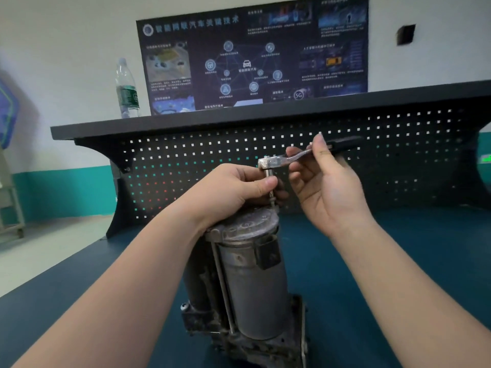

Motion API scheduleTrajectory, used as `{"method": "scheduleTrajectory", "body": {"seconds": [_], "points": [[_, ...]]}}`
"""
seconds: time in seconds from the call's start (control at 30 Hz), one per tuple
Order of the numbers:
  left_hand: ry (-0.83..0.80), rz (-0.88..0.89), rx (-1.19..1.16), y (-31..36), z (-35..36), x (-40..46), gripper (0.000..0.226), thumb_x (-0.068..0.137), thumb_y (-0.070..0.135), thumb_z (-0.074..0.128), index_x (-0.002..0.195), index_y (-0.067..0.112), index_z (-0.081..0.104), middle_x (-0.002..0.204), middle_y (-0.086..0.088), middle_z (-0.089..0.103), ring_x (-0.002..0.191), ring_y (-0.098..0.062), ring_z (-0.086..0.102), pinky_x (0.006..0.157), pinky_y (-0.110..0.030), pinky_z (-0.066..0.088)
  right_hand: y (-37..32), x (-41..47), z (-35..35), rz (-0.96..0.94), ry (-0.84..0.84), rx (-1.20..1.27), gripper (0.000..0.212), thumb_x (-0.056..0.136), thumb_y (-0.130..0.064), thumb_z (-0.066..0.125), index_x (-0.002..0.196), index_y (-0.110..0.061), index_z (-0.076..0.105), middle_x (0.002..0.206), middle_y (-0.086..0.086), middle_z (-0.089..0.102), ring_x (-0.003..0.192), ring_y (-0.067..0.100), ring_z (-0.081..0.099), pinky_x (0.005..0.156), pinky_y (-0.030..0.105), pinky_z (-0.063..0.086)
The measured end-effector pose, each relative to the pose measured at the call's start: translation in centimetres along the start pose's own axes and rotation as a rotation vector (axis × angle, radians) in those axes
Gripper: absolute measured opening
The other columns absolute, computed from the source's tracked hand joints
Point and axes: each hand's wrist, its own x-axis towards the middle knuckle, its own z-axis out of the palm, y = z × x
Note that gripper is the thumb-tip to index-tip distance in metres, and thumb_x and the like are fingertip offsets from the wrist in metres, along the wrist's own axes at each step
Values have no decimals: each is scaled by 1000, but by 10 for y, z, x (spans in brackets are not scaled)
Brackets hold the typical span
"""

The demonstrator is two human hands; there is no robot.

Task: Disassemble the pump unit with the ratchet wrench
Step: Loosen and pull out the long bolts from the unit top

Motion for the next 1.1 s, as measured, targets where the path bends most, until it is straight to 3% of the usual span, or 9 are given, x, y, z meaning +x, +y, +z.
{"method": "scheduleTrajectory", "body": {"seconds": [0.17,0.27,0.37,0.53,0.6,0.7,0.83,0.97,1.1], "points": [[13,26,104,-1,0,-1,11,86,16,63,83,16,73,76,5,74,70,-2,67,67,-12,51,6,-20,0,-819,-240,-561,11,96,-23,54,90,-24,45,80,18,66,58,22,65,57,32,52],[-30,64,44,0,-1,-3,15,74,21,65,86,18,72,77,6,74,73,-2,67,71,-13,52,7,-25,-4,-984,-399,-729,12,95,-27,58,91,-24,47,84,19,65,66,24,68,61,39,54],[-57,53,-50,0,-2,-4,22,73,16,62,93,12,70,82,2,74,78,-6,68,77,-16,53,7,-23,4,-742,-288,-496,8,96,-23,55,88,-23,53,77,11,69,56,17,65,53,28,51],[-46,15,-107,-2,-3,-4,17,72,17,62,83,11,74,82,-6,75,77,-13,72,71,-18,55,-6,-3,4,119,-14,59,26,100,-26,49,80,-11,53,68,6,70,46,7,56,42,17,44],[-3,-8,-36,-2,-2,-2,16,72,21,64,80,12,73,80,-6,75,76,-11,71,70,-18,55,-3,0,2,151,15,64,25,99,-28,50,80,-11,54,68,5,70,46,7,56,42,16,44],[22,2,31,-1,1,1,10,80,16,63,81,11,73,75,0,75,70,-5,69,65,-13,52,8,-9,4,-414,-52,-257,17,98,-26,54,84,-16,52,68,4,69,50,12,60,47,24,47],[19,100,119,2,3,-1,31,82,1,63,61,21,73,61,11,69,58,6,62,56,-7,46,9,-17,-4,-1150,-504,-865,25,83,0,67,90,-13,48,76,19,63,64,32,63,60,39,50],[-49,30,-68,-1,1,-2,23,73,16,61,93,9,70,83,-2,74,78,-9,70,75,-17,55,4,-18,5,-628,-205,-445,13,97,-19,51,85,-14,47,72,12,66,51,18,62,48,26,47],[-9,-4,-34,-1,2,0,22,72,20,61,86,6,70,80,-5,75,76,-12,71,72,-17,55,-4,-5,3,64,30,72,25,101,-20,47,80,-8,53,67,7,69,46,10,56,42,18,43]]}}
